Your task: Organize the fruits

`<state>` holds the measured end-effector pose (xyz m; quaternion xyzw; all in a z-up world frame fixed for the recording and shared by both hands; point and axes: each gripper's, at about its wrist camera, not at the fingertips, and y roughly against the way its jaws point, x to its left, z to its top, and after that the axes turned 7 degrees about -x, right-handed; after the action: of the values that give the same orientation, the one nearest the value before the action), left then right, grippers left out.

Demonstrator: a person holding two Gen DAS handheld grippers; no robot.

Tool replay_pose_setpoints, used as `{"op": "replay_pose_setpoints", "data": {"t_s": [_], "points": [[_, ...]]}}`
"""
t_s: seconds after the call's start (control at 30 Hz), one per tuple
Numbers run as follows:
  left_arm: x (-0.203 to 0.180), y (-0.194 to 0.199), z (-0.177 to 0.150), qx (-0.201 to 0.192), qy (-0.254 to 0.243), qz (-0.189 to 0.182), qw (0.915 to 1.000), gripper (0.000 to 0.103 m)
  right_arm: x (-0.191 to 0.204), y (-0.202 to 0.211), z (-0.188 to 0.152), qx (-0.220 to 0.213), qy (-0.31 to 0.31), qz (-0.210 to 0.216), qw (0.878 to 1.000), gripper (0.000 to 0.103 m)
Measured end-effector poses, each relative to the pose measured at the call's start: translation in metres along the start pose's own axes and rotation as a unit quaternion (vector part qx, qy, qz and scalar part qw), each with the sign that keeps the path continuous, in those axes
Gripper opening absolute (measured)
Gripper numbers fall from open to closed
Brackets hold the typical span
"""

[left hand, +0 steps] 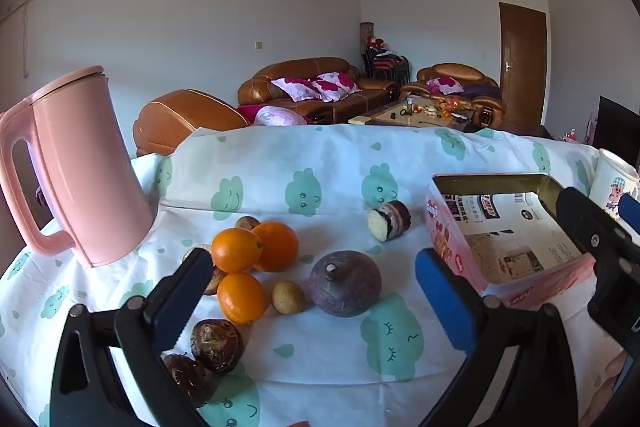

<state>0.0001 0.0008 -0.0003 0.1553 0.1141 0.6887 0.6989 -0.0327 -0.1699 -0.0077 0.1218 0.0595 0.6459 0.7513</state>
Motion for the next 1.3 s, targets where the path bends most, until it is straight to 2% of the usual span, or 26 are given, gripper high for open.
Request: {"op": "replay_pose_setpoints", "data": {"t_s": [0.23, 1.3], "points": [[0.0089, -0.002, -0.003, 0.003, 0.019, -0.004, 0.9998, 0.103, 0.0012, -0.003, 0.0006, 0.007, 0.006, -0.004, 1.0, 0.102], [0.003, -0.0026, -0.0031, 0.008, 0.015, -0.003, 0.9999, 0.103, -0.0002, -0.0011, -0.001, 0.002, 0.007, -0.001, 1.0, 0.102]]}}
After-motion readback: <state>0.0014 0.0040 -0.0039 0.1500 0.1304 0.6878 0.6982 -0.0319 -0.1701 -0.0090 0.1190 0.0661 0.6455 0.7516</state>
